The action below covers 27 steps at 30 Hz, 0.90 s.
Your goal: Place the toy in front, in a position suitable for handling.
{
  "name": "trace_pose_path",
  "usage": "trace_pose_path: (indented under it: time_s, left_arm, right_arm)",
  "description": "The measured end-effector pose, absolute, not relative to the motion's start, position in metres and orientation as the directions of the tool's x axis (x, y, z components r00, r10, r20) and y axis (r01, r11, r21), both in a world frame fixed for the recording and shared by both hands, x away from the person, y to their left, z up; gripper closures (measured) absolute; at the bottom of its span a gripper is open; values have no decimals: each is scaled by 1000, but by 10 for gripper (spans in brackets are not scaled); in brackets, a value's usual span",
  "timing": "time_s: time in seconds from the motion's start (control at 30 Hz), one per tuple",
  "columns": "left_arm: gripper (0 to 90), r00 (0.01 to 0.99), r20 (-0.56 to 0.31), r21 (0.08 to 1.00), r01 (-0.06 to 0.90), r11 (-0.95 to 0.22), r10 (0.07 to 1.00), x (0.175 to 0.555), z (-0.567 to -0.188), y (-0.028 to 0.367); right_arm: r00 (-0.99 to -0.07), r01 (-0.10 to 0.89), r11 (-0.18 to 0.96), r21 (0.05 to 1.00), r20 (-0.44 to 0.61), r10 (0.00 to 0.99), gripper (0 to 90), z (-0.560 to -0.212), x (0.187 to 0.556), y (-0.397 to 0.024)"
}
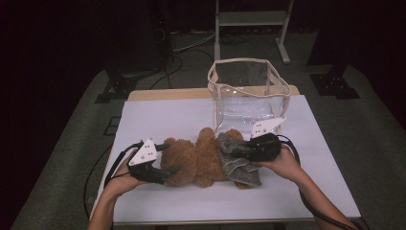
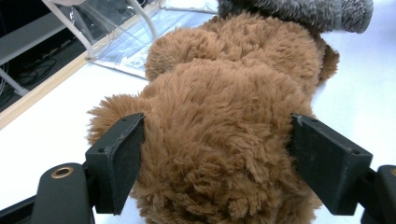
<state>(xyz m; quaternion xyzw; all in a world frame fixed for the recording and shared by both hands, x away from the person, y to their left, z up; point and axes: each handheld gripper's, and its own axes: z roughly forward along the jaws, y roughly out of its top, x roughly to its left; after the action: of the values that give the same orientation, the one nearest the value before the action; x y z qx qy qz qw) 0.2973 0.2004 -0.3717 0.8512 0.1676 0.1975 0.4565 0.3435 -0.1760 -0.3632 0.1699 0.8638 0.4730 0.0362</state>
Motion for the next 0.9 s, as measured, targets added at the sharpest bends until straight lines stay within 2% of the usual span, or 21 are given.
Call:
trace_pose_path:
  time_s: [0.4,0.7,0.9]
  left_arm:
    - [206,872,199,857,66,-510,447,286,-358,205]
    - [195,870,181,828,117,-549,459,295,-380,205]
    - [188,857,196,821,123,-558,476,300,-388,208]
  right_arm:
    - [-902,328,445,833,136,410,771,-380,344,-209]
    - [-874,388,424,818,181,450,770,-397,350,-223]
    - [-880,381,428,820,181,438,770,-393,358,-213]
